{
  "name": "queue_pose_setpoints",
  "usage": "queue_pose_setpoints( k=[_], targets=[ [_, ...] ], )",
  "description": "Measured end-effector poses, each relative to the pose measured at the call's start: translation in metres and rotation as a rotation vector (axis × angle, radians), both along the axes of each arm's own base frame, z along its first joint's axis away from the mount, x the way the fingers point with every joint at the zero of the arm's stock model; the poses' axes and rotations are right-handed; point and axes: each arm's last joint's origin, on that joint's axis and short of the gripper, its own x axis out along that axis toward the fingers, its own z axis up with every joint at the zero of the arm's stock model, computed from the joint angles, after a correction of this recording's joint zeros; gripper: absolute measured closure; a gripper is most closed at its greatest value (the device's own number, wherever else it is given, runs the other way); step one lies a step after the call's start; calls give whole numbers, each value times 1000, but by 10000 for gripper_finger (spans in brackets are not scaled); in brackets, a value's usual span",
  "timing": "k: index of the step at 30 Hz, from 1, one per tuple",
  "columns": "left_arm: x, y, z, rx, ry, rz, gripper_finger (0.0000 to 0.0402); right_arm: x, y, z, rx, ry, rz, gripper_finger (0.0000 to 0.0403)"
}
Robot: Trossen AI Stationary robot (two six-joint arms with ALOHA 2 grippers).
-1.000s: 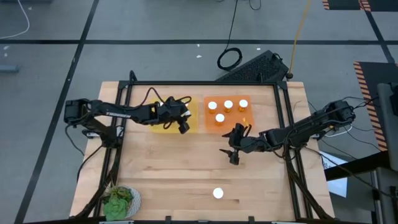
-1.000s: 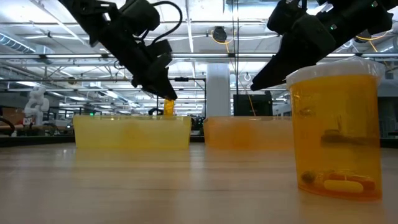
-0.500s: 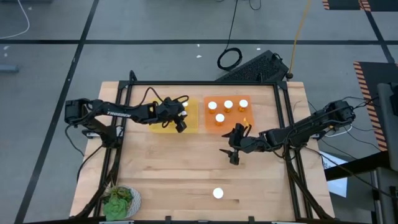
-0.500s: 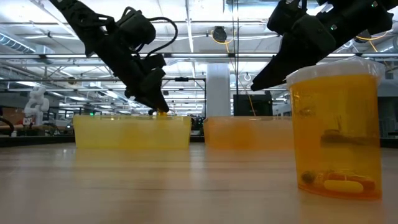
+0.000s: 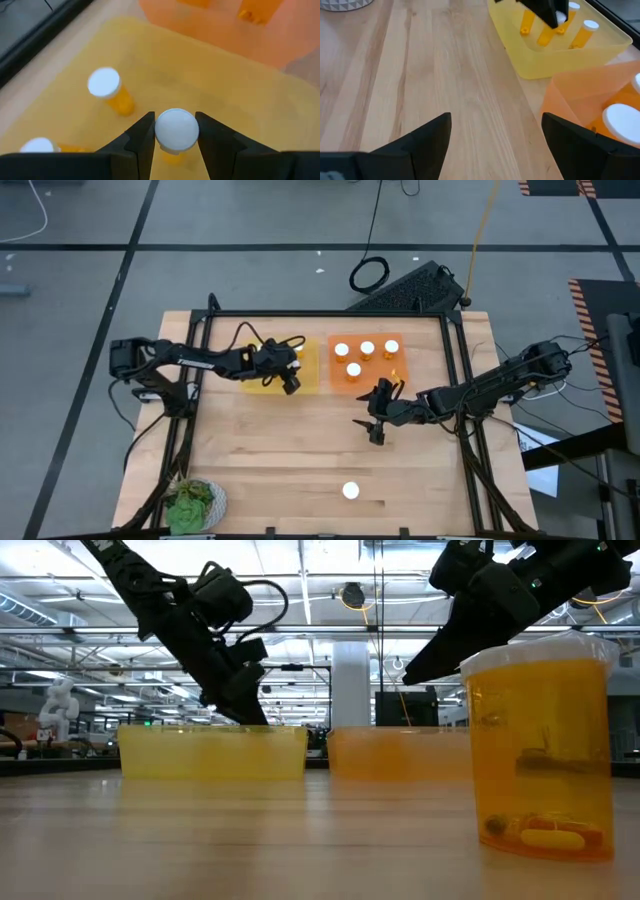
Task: Pick and place medicine bottles into bin by pill shape (circle, oval)
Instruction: Put the small orange pill bottle into the yellow bin
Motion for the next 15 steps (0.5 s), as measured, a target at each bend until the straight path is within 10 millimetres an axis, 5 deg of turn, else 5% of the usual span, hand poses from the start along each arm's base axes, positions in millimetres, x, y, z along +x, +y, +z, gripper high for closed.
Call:
queue_pose_setpoints(
  k=[15],
  targets=[
    [2,1,-3,8,3,-6,261,0,0,0,-6,1,4,96]
  ],
)
